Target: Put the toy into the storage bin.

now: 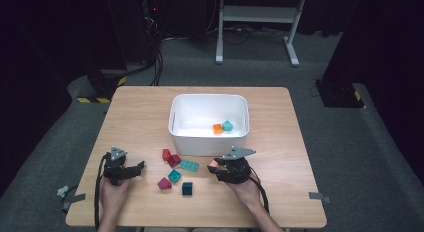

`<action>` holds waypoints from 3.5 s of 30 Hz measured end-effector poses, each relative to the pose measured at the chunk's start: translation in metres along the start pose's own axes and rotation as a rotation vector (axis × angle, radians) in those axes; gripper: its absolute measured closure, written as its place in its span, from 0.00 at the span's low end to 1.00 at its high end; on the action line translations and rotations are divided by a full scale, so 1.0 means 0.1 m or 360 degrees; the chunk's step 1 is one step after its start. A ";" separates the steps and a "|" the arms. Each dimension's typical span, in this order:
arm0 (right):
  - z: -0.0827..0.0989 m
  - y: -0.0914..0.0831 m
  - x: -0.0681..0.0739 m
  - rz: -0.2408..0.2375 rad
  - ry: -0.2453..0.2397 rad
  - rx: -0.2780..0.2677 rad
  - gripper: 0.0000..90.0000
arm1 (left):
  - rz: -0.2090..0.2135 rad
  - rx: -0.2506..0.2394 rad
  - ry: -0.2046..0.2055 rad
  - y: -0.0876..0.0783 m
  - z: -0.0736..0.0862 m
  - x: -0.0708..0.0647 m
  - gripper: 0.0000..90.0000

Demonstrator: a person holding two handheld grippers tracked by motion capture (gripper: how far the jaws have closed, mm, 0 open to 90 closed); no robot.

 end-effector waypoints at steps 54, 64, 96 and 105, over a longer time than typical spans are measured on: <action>-0.36 -0.35 -0.10 -0.0002 -0.0055 -0.0054 0.65 | 0.0001 0.0000 0.0000 0.00 0.00 0.00 0.18; -0.46 -0.45 -0.15 -0.0008 -0.0039 -0.0090 0.65 | 0.0001 0.0000 0.0000 0.00 0.00 0.00 0.18; -0.88 -0.70 -0.43 0.0027 -0.0026 -0.0185 0.65 | 0.0001 -0.0001 -0.0002 0.00 0.00 0.00 0.18; -0.96 -0.72 -0.51 0.0039 -0.0004 -0.0206 0.65 | 0.0001 0.0000 -0.0001 0.00 0.00 0.00 0.18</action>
Point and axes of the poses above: each handheld gripper's, and its own axes: y roughly forward along the jaws, z roughly out of its underside, x roughly to its left, the point moved 10 cm from there along y, roughly forward along the jaws, and after that the axes turned 11 degrees about -y, right-handed, at the moved point
